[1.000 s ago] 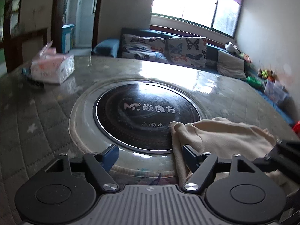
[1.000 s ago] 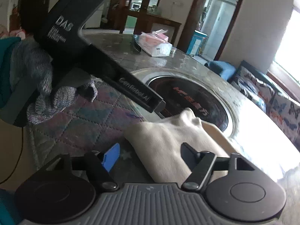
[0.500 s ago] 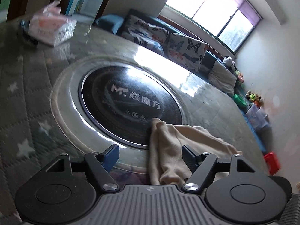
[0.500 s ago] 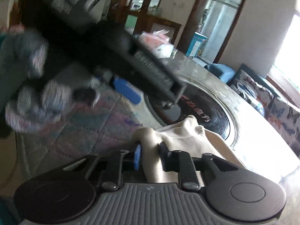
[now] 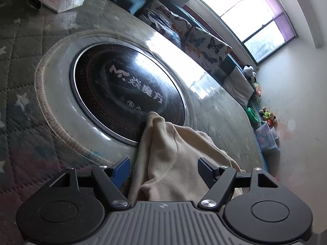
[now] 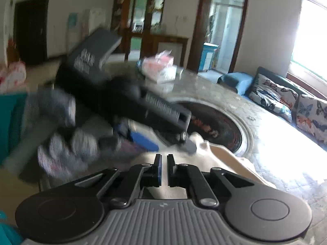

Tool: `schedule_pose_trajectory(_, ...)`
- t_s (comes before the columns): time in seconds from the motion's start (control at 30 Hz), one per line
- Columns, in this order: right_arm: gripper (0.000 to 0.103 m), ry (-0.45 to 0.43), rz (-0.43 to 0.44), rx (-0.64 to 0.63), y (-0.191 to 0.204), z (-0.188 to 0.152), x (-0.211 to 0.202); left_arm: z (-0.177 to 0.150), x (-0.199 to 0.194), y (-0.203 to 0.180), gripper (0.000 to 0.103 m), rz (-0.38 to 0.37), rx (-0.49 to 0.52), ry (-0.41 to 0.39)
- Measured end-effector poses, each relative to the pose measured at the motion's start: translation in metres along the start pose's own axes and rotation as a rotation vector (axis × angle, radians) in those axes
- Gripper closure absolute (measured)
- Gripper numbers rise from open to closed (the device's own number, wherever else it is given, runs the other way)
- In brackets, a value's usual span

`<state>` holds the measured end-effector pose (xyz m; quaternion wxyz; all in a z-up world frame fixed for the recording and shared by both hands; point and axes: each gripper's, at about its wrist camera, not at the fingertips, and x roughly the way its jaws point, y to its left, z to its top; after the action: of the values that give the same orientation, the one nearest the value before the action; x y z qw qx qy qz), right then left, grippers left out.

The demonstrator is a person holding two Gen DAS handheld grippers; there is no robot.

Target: Fold clothes

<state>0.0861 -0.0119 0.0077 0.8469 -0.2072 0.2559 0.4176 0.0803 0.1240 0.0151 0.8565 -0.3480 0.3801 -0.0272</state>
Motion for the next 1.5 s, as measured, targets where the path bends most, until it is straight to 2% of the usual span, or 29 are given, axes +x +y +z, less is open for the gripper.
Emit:
schedule_pose_trajectory(0.07, 0.071, 0.027, 0.008, -0.014, 0.004, -0.004, 0.008, 0.002, -0.005, 0.001, 0.028, 0.010, 0.009, -0.015)
schedule_pose_trajectory(0.13, 0.064, 0.040, 0.014, -0.048, 0.011, -0.006, 0.015, 0.004, -0.008, 0.005, 0.028, 0.019, 0.004, -0.021)
schedule_pose_trajectory(0.3, 0.060, 0.069, 0.000, -0.128, 0.029, -0.007, 0.037, 0.005, -0.009, 0.012, 0.026, 0.025, -0.021, -0.019)
schedule_pose_trajectory(0.4, 0.066, 0.071, -0.022, -0.148, 0.033, -0.007, 0.047, 0.004, -0.008, 0.012, 0.026, 0.014, -0.028, -0.015)
schedule_pose_trajectory(0.47, 0.088, 0.066, -0.032, -0.146, 0.033, -0.007, 0.048, 0.004, -0.006, 0.012, 0.025, -0.006, -0.043, -0.005)
schedule_pose_trajectory(0.53, 0.094, 0.044, -0.025, -0.096, 0.024, -0.004, 0.041, 0.004, -0.005, 0.012, 0.025, -0.019, -0.057, 0.000)
schedule_pose_trajectory(0.8, 0.097, -0.044, 0.016, 0.075, -0.007, 0.006, 0.006, 0.004, 0.011, 0.006, 0.026, -0.094, -0.126, 0.050)
schedule_pose_trajectory(0.83, 0.097, -0.047, 0.023, 0.076, -0.007, 0.004, 0.003, 0.004, 0.013, 0.006, 0.029, -0.104, -0.130, 0.057)
schedule_pose_trajectory(0.9, 0.097, -0.049, 0.040, 0.070, -0.006, 0.001, -0.001, 0.003, 0.019, 0.007, 0.046, -0.123, -0.140, 0.079)
schedule_pose_trajectory(0.97, 0.096, -0.041, 0.059, 0.069, -0.005, -0.003, -0.003, 0.002, 0.025, 0.010, 0.075, -0.127, -0.152, 0.101)
schedule_pose_trajectory(1.13, 0.086, -0.041, 0.077, 0.127, -0.013, -0.014, -0.013, 0.002, 0.026, 0.016, 0.080, -0.131, -0.145, 0.108)
schedule_pose_trajectory(1.27, 0.077, -0.047, 0.002, 0.227, -0.041, -0.033, -0.033, 0.004, 0.025, 0.015, 0.080, -0.122, -0.126, 0.106)
schedule_pose_trajectory(1.43, 0.070, -0.014, -0.193, 0.350, -0.095, -0.059, -0.047, 0.002, 0.025, 0.012, 0.080, -0.113, -0.107, 0.099)
schedule_pose_trajectory(1.5, 0.062, 0.007, -0.271, 0.403, -0.118, -0.071, -0.048, 0.002, 0.025, 0.012, 0.079, -0.110, -0.103, 0.098)
